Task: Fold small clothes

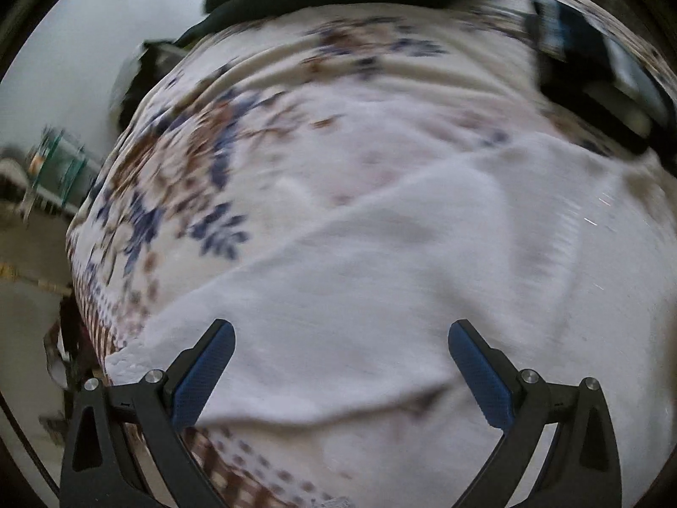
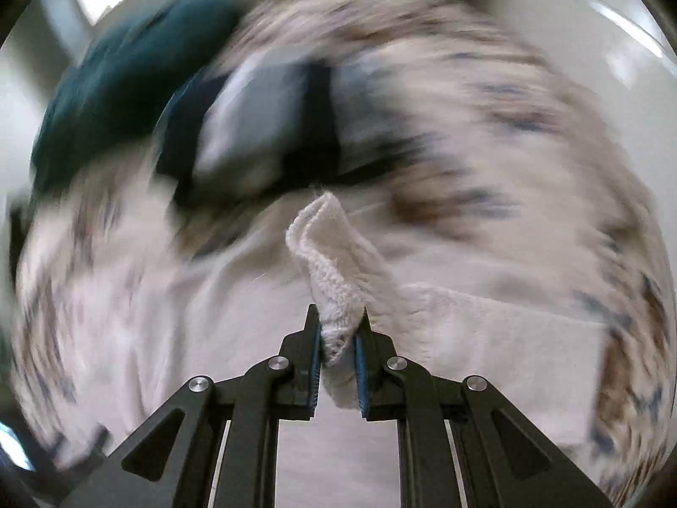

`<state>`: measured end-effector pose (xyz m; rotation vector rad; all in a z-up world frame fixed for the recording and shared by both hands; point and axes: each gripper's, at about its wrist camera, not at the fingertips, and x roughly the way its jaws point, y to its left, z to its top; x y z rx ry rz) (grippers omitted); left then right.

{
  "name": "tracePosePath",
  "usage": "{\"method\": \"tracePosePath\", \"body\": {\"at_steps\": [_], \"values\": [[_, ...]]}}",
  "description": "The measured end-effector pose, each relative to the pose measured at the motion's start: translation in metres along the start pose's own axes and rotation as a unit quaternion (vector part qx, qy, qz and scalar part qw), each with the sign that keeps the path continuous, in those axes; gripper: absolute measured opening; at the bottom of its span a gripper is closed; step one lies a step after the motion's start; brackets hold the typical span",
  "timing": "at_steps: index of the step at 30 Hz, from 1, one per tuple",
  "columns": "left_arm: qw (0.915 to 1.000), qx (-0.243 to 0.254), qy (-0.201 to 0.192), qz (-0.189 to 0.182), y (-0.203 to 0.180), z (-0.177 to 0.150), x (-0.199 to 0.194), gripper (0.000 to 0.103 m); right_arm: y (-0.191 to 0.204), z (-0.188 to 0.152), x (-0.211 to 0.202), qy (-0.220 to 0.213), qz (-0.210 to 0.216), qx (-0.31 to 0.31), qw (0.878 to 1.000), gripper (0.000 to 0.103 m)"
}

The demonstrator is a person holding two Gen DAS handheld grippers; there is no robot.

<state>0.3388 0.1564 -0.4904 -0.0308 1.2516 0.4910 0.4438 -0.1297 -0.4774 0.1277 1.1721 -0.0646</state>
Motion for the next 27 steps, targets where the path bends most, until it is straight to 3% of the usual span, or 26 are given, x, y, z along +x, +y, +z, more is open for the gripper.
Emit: {"method": "tracePosePath", "body": {"at_steps": [4, 9, 12, 14, 16, 18, 19, 22, 24, 27], "values": [[0.9995, -0.029, 0.010, 0.002, 0.034, -0.001, 0.018, 0.103, 0.118, -0.034, 0.064, 0.043, -0.017, -0.145, 0.988, 0.013], [0.9990, -0.040, 0.019, -0.002, 0.057, -0.002, 0.031, 0.103, 0.172, -0.062, 0.077, 0.055, -0.017, -0.183, 0.981, 0.013], [0.9984, -0.049, 0.026, -0.009, 0.069, -0.003, 0.035, 0.103, 0.176, -0.062, 0.085, 0.082, -0.020, -0.173, 0.981, 0.016], [0.9975, -0.059, 0.031, -0.022, 0.083, -0.005, 0.033, 0.103, 0.165, -0.060, 0.087, 0.112, 0.006, -0.140, 0.984, 0.023], [0.9955, -0.080, 0.031, -0.040, 0.104, -0.014, 0.023, 0.103, 0.144, -0.054, 0.079, 0.131, 0.051, -0.093, 0.986, 0.055], [0.9932, -0.100, 0.035, -0.050, 0.125, -0.024, 0.016, 0.103, 0.117, -0.055, 0.064, 0.130, 0.068, -0.046, 0.988, 0.066], [0.9912, -0.114, 0.040, -0.054, 0.139, -0.032, 0.013, 0.103, 0.103, -0.057, 0.057, 0.128, 0.067, -0.029, 0.989, 0.067], [0.9775, -0.184, 0.074, -0.072, 0.187, -0.062, 0.012, 0.103, 0.057, -0.062, 0.040, 0.133, 0.051, 0.021, 0.990, 0.067], [0.9584, -0.251, 0.099, -0.094, 0.221, -0.084, 0.019, 0.103, 0.026, -0.066, 0.032, 0.140, 0.038, 0.055, 0.988, 0.067], [0.9125, -0.370, 0.119, -0.128, 0.264, -0.120, 0.041, 0.103, -0.013, -0.071, 0.024, 0.143, 0.008, 0.086, 0.986, 0.067]]}}
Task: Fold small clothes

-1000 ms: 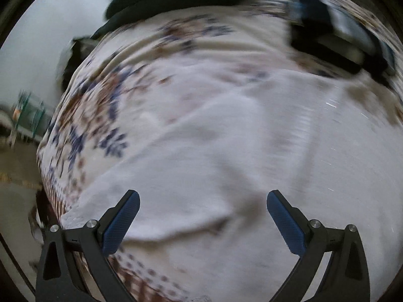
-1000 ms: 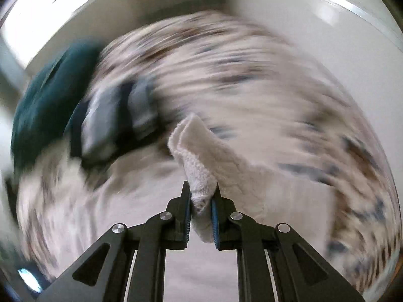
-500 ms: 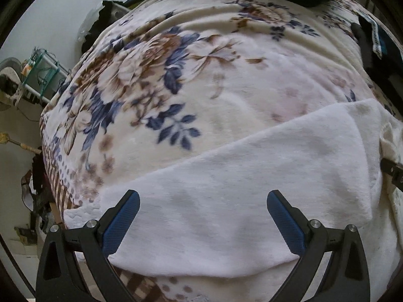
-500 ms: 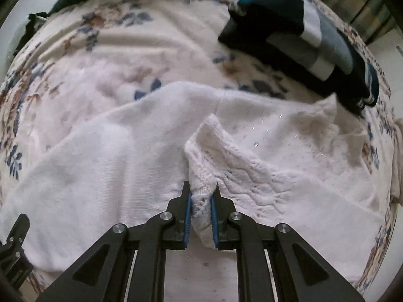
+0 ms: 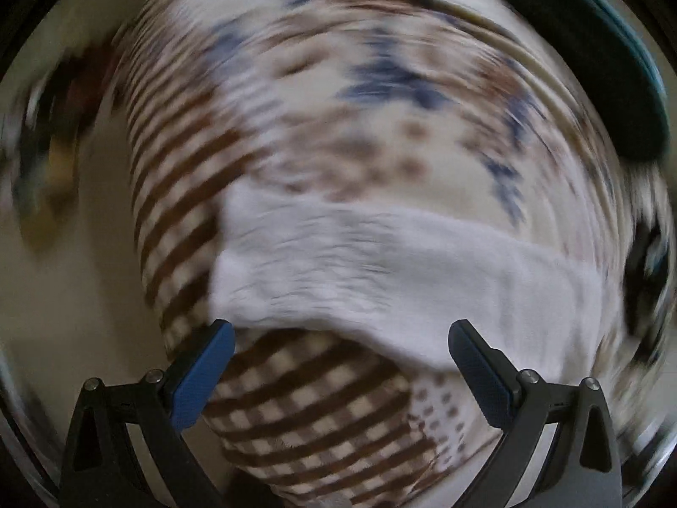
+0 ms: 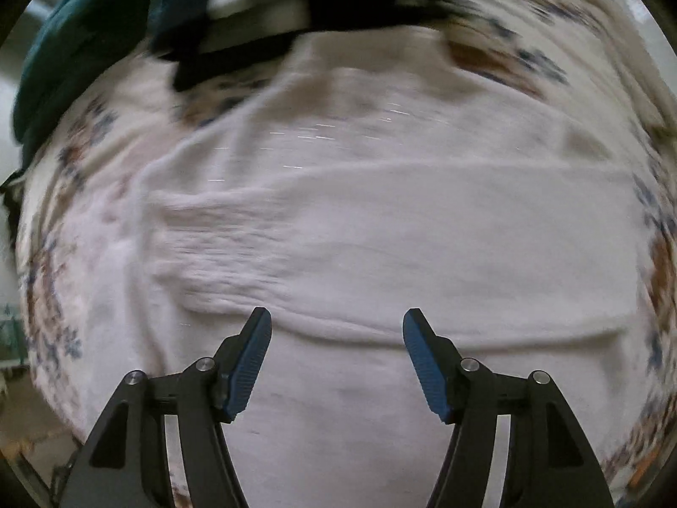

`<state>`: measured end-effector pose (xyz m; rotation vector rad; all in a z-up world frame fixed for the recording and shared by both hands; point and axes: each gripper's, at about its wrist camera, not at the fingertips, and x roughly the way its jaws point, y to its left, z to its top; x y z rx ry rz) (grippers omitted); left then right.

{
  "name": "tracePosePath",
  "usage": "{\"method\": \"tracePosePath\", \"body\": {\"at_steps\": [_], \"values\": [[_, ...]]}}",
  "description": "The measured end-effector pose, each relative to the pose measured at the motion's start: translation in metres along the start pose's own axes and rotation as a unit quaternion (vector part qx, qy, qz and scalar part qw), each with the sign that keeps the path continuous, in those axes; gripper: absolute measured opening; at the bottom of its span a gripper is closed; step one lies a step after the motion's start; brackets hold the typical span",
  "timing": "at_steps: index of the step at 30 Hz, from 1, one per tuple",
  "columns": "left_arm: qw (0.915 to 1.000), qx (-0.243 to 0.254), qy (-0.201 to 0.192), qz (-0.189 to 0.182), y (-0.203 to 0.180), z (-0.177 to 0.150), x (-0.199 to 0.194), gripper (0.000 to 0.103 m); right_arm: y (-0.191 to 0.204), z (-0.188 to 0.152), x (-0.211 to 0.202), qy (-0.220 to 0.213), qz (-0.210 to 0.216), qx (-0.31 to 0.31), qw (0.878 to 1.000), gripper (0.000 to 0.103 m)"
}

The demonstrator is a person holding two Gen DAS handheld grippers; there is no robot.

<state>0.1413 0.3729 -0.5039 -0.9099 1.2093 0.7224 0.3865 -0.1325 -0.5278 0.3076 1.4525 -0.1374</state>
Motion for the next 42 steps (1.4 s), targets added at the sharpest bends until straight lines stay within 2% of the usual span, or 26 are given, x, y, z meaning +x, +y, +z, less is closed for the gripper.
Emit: {"method": "tracePosePath", "body": {"at_steps": [2, 3, 4, 5, 6, 7, 8, 10, 14, 15, 17, 19, 21, 24, 26, 28, 31, 32, 35, 37, 40, 42], "values": [[0.9960, -0.072, 0.031, -0.045, 0.025, 0.007, 0.023, 0.101, -0.023, -0.004, 0.000, 0.002, -0.019, 0.015, 1.000, 0.067], [0.9917, -0.103, 0.045, -0.063, 0.032, 0.009, 0.035, 0.100, -0.028, -0.009, 0.005, 0.005, -0.027, 0.026, 0.999, 0.067], [0.9854, -0.137, 0.056, -0.085, 0.038, 0.011, 0.047, 0.094, -0.034, -0.013, 0.007, 0.007, -0.030, 0.036, 0.999, 0.067], [0.9781, -0.172, 0.059, -0.102, 0.044, 0.014, 0.060, 0.080, -0.042, -0.016, 0.009, 0.009, -0.033, 0.048, 0.998, 0.067], [0.9732, -0.197, 0.055, -0.105, 0.047, 0.018, 0.068, 0.073, -0.049, -0.018, 0.010, 0.010, -0.036, 0.059, 0.998, 0.067], [0.9713, -0.208, 0.049, -0.104, 0.048, 0.021, 0.071, 0.056, -0.055, -0.020, 0.011, 0.010, -0.042, 0.067, 0.997, 0.067], [0.9720, -0.213, 0.034, -0.093, 0.048, 0.025, 0.070, 0.033, -0.060, -0.022, 0.010, 0.009, -0.049, 0.073, 0.996, 0.067], [0.9755, -0.202, 0.001, -0.086, 0.043, 0.029, 0.059, 0.010, -0.064, -0.023, 0.007, 0.003, -0.060, 0.073, 0.996, 0.067], [0.9910, -0.110, -0.062, -0.043, 0.007, 0.038, 0.019, 0.009, -0.063, -0.021, -0.004, -0.014, -0.116, 0.035, 0.993, 0.068], [0.9933, -0.083, -0.074, -0.031, -0.004, 0.040, 0.011, 0.009, -0.063, -0.019, -0.006, -0.015, -0.127, 0.024, 0.992, 0.073], [0.9939, -0.014, -0.109, -0.013, -0.032, 0.040, -0.011, 0.009, -0.057, -0.016, -0.006, -0.017, -0.135, 0.008, 0.991, 0.077], [0.9901, 0.043, -0.133, -0.008, -0.060, 0.038, -0.031, 0.009, -0.055, -0.010, -0.007, -0.020, -0.132, -0.005, 0.991, 0.082], [0.9822, 0.101, -0.157, -0.013, -0.097, 0.032, -0.048, 0.009, -0.060, -0.006, -0.008, -0.023, -0.122, -0.015, 0.992, 0.084], [0.9641, 0.192, -0.180, -0.034, -0.172, 0.008, -0.064, 0.009, -0.061, 0.002, -0.003, -0.023, -0.103, -0.018, 0.994, 0.084], [0.9487, 0.254, -0.178, -0.061, -0.232, -0.021, -0.069, 0.009, -0.074, 0.005, -0.007, -0.023, -0.093, -0.008, 0.995, 0.084], [0.9348, 0.301, -0.161, -0.098, -0.283, -0.057, -0.070, 0.009, -0.095, 0.008, -0.011, -0.023, -0.086, 0.004, 0.996, 0.084], [0.9051, 0.377, -0.124, -0.152, -0.366, -0.130, -0.060, 0.010, -0.135, 0.009, -0.020, -0.022, -0.080, 0.030, 0.996, 0.084], [0.8928, 0.404, -0.105, -0.170, -0.393, -0.159, -0.053, 0.010, -0.154, 0.010, -0.024, -0.021, -0.080, 0.042, 0.996, 0.084], [0.8629, 0.460, -0.064, -0.199, -0.447, -0.233, -0.035, 0.010, -0.199, 0.012, -0.030, -0.018, -0.078, 0.068, 0.994, 0.084], [0.8487, 0.488, -0.044, -0.200, -0.474, -0.276, -0.022, 0.011, -0.228, 0.013, -0.032, -0.013, -0.067, 0.089, 0.994, 0.084], [0.8360, 0.512, -0.027, -0.197, -0.492, -0.311, -0.011, 0.016, -0.267, 0.014, -0.036, -0.005, -0.034, 0.118, 0.992, 0.084], [0.8367, 0.513, -0.029, -0.190, -0.498, -0.319, -0.011, 0.025, -0.288, 0.014, -0.039, -0.001, -0.003, 0.133, 0.991, 0.084]]}}
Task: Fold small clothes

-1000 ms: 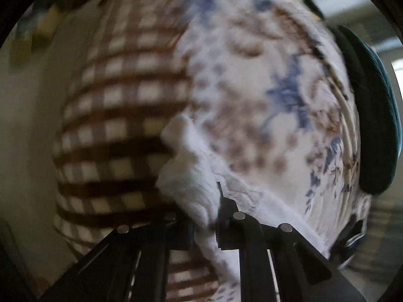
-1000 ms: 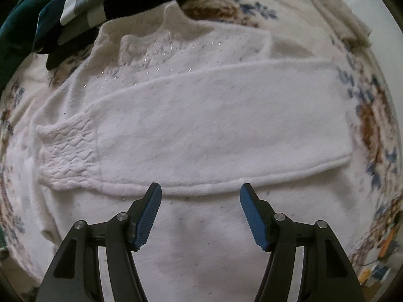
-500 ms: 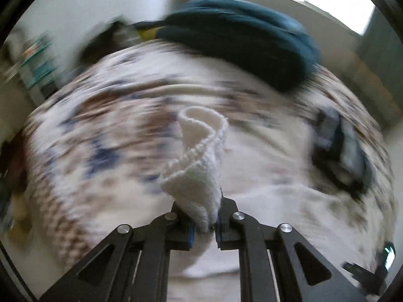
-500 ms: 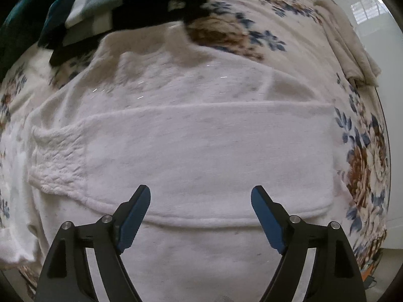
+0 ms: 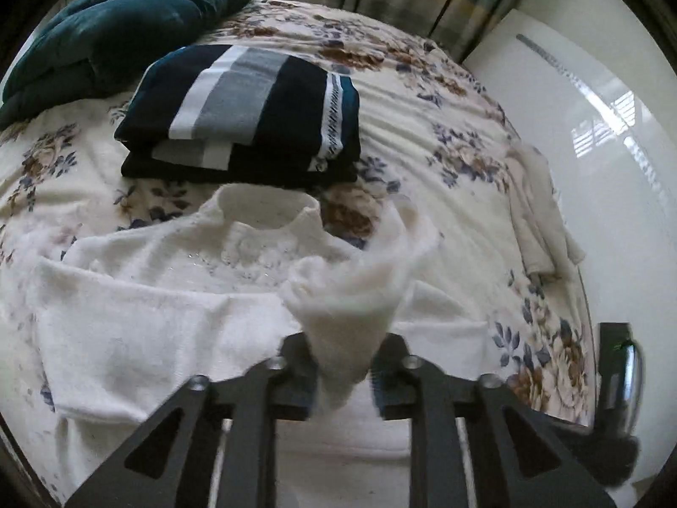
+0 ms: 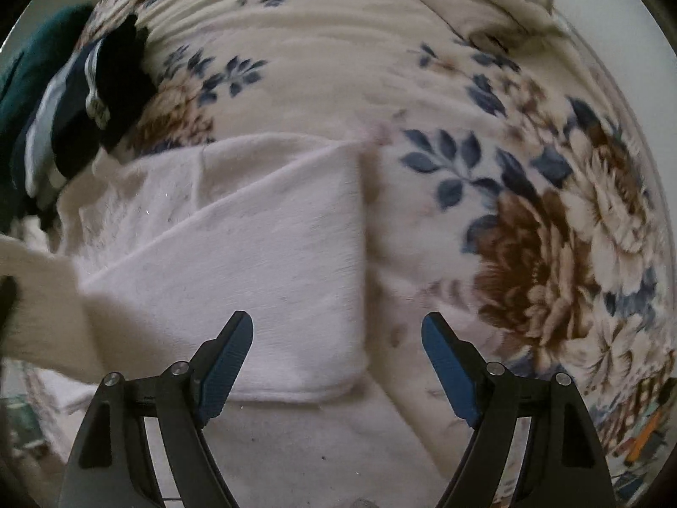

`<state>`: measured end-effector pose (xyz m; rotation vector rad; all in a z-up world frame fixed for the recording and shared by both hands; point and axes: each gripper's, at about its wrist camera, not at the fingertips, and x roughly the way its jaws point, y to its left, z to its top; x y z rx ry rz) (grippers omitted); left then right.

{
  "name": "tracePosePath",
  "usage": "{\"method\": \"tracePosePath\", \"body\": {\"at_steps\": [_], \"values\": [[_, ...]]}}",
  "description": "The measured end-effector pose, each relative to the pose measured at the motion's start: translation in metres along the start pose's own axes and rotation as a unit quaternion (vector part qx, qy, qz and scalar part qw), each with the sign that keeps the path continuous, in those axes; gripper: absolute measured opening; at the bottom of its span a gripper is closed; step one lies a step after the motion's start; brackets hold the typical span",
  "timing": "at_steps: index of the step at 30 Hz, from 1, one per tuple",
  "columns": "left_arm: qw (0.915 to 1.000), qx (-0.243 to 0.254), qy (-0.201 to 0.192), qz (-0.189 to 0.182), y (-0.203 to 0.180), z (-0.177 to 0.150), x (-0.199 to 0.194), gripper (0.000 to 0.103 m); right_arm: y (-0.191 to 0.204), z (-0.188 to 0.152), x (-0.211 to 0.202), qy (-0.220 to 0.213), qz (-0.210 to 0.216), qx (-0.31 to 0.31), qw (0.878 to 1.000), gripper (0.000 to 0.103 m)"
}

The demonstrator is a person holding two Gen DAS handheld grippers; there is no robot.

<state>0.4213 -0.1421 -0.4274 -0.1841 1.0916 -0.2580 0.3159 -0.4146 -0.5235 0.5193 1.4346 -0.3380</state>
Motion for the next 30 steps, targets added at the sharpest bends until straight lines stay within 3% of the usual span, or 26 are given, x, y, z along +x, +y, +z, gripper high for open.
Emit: {"method": "tracePosePath", "body": {"at_steps": [4, 8, 11, 14, 17, 19, 20, 22, 23, 25, 30], "values": [[0.9984, -0.018, -0.038, 0.037, 0.015, -0.002, -0.024, 0.076, -0.016, 0.007, -0.012, 0.006, 0.063, 0.014, 0.998, 0.084], [0.9882, -0.047, -0.089, 0.116, 0.073, -0.003, -0.063, 0.078, 0.002, 0.011, -0.017, 0.011, 0.131, 0.021, 0.991, 0.084], [0.9722, -0.068, -0.110, 0.195, 0.128, -0.011, -0.093, 0.079, 0.038, 0.020, -0.004, 0.027, 0.179, 0.013, 0.983, 0.084], [0.9561, -0.079, -0.092, 0.267, 0.169, -0.025, -0.102, 0.080, 0.072, 0.030, 0.021, 0.044, 0.183, 0.012, 0.982, 0.084], [0.9470, -0.097, -0.070, 0.298, 0.198, -0.038, -0.102, 0.080, 0.100, 0.042, 0.041, 0.053, 0.195, 0.027, 0.979, 0.084], [0.9441, -0.107, -0.057, 0.307, 0.210, -0.046, -0.099, 0.080, 0.124, 0.047, 0.057, 0.062, 0.170, 0.015, 0.983, 0.082], [0.9435, -0.111, -0.052, 0.308, 0.215, -0.050, -0.098, 0.080, 0.131, 0.048, 0.061, 0.064, 0.163, 0.008, 0.985, 0.076], [0.9431, -0.120, -0.041, 0.307, 0.218, -0.055, -0.095, 0.080, 0.148, 0.045, 0.064, 0.061, 0.130, -0.026, 0.989, 0.010], [0.9429, -0.125, -0.036, 0.307, 0.220, -0.058, -0.092, 0.080, 0.151, 0.040, 0.057, 0.046, 0.108, -0.041, 0.992, 0.010], [0.9442, -0.131, -0.033, 0.301, 0.220, -0.059, -0.087, 0.080, 0.143, 0.035, 0.040, 0.017, 0.106, -0.042, 0.993, 0.008], [0.9501, -0.124, -0.030, 0.285, 0.221, -0.050, -0.075, 0.080, 0.083, 0.025, -0.008, -0.034, 0.093, -0.013, 0.995, 0.008]]}}
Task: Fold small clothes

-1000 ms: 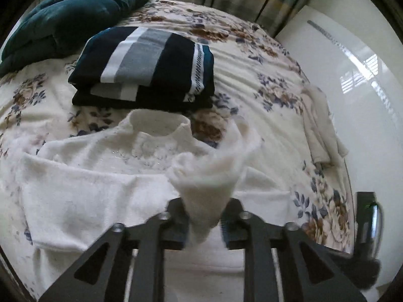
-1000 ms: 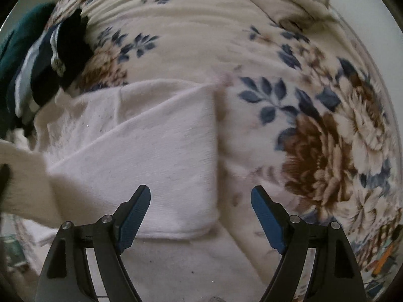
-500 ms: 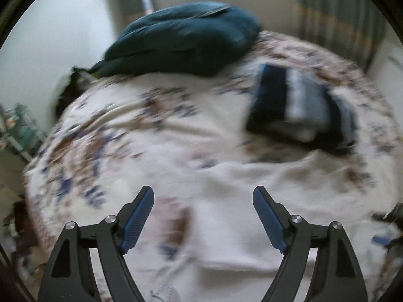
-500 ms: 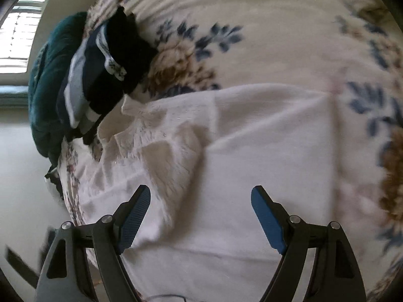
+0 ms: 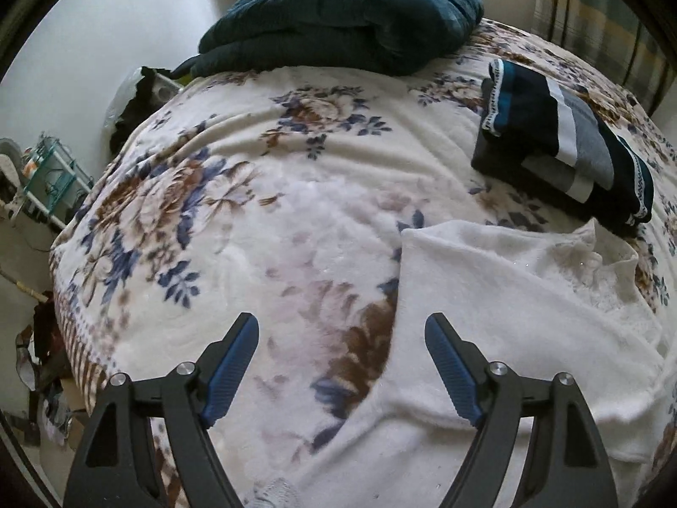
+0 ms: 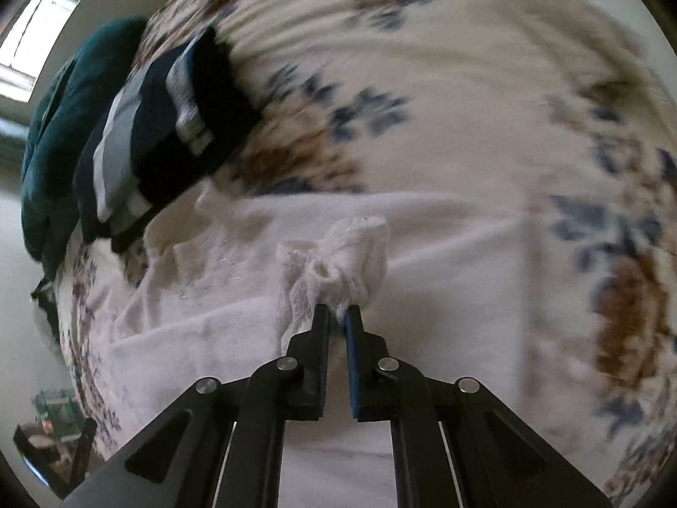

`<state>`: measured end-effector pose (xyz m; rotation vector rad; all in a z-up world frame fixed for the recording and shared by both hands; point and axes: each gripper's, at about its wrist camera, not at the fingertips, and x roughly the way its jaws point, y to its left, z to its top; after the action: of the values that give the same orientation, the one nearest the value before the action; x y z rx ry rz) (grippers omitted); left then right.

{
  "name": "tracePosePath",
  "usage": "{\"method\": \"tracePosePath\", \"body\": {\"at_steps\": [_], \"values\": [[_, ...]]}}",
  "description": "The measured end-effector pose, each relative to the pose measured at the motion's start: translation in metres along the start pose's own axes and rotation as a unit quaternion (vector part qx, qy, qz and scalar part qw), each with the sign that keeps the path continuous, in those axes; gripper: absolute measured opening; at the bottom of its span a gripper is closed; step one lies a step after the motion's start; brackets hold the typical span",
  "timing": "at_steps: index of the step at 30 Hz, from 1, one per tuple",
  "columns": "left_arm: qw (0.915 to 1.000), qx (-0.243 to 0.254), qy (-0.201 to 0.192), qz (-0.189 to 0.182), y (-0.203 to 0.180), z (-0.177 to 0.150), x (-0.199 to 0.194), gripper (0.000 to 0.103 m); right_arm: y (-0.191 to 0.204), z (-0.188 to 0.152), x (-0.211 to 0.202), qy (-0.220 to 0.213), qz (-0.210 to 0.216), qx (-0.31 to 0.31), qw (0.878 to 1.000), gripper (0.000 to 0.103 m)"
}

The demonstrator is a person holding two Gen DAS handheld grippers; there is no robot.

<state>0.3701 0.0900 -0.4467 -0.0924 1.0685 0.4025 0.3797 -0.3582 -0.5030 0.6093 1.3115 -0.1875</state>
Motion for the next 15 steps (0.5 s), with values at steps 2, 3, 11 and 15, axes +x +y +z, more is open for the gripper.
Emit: {"method": "tracePosePath", "body": {"at_steps": [2, 3, 11, 15], "values": [[0.9999, 0.009, 0.004, -0.006, -0.012, 0.006, 0.011, 0.080, -0.026, -0.001, -0.008, 0.004, 0.003, 0.008, 1.000, 0.008], [0.9999, 0.013, 0.006, -0.008, -0.016, 0.009, 0.015, 0.080, -0.036, -0.001, -0.008, 0.011, -0.010, 0.006, 1.000, 0.008], [0.9931, 0.115, 0.023, -0.006, -0.070, 0.022, 0.065, 0.080, -0.089, 0.003, -0.029, 0.002, -0.017, 0.092, 0.996, 0.066], [0.9881, 0.151, 0.026, 0.000, -0.079, 0.021, 0.073, 0.080, -0.064, 0.014, -0.005, 0.022, -0.016, 0.066, 0.997, 0.066]]}}
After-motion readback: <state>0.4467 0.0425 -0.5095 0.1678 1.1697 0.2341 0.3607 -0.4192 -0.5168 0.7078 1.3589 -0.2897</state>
